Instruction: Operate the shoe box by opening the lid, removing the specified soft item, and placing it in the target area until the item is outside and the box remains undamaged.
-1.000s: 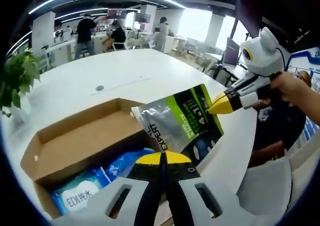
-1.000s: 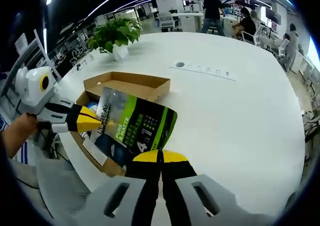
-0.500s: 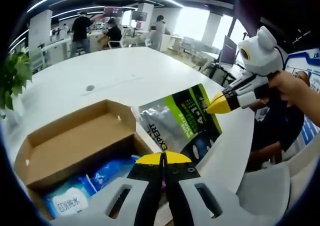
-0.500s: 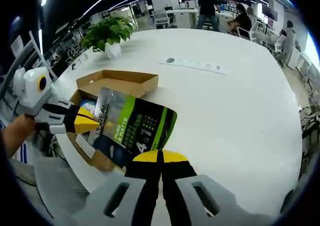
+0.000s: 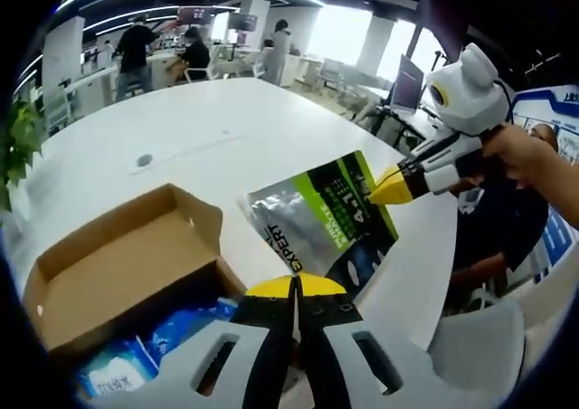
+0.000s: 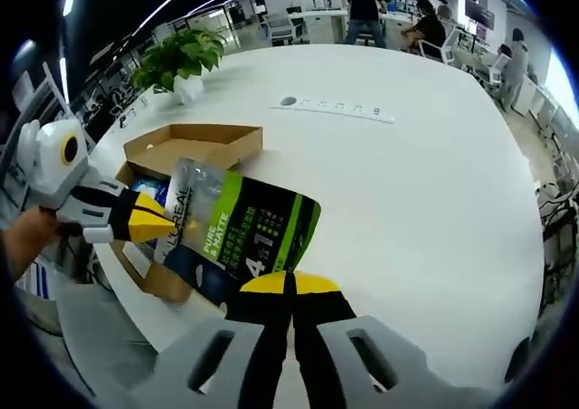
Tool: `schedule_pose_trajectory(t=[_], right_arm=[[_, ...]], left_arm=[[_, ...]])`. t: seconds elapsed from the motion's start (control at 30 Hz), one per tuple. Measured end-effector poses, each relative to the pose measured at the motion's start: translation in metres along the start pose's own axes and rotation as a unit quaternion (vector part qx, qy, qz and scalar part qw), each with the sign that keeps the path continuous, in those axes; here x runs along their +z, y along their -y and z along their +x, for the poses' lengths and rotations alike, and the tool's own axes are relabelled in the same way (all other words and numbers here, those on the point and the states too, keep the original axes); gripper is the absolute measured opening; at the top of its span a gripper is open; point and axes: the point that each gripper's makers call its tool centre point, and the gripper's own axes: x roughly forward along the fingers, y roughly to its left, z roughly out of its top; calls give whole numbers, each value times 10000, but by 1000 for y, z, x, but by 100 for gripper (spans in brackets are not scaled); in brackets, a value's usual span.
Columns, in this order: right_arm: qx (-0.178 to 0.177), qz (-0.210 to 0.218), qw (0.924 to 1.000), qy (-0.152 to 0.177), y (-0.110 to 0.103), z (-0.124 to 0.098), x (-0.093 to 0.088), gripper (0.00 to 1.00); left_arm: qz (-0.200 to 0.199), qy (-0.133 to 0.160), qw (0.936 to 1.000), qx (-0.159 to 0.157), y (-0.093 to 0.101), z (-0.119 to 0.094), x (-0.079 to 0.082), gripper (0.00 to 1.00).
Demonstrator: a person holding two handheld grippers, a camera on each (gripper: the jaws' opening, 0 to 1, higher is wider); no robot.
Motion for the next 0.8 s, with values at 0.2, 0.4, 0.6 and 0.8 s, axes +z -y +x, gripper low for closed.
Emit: schedule_pose_trajectory(t=[0.2, 0.4, 0.6, 0.8], right_arm=[[-69, -6, 9999, -94, 10, 8, 1, 0], [-128, -19, 9998, -179, 18, 15, 2, 0], [-141, -43, 9996, -257, 24, 25, 2, 0], [-145, -53, 9993, -334, 29, 35, 1, 0]], left_arm=[[104, -241, 9996, 58, 0, 13, 0, 0], [311, -514, 9981, 128, -3, 24, 2, 0], [726, -876, 9933, 201, -8, 35, -2, 0], [1006, -1161, 9878, 246, -12, 47, -8, 0]])
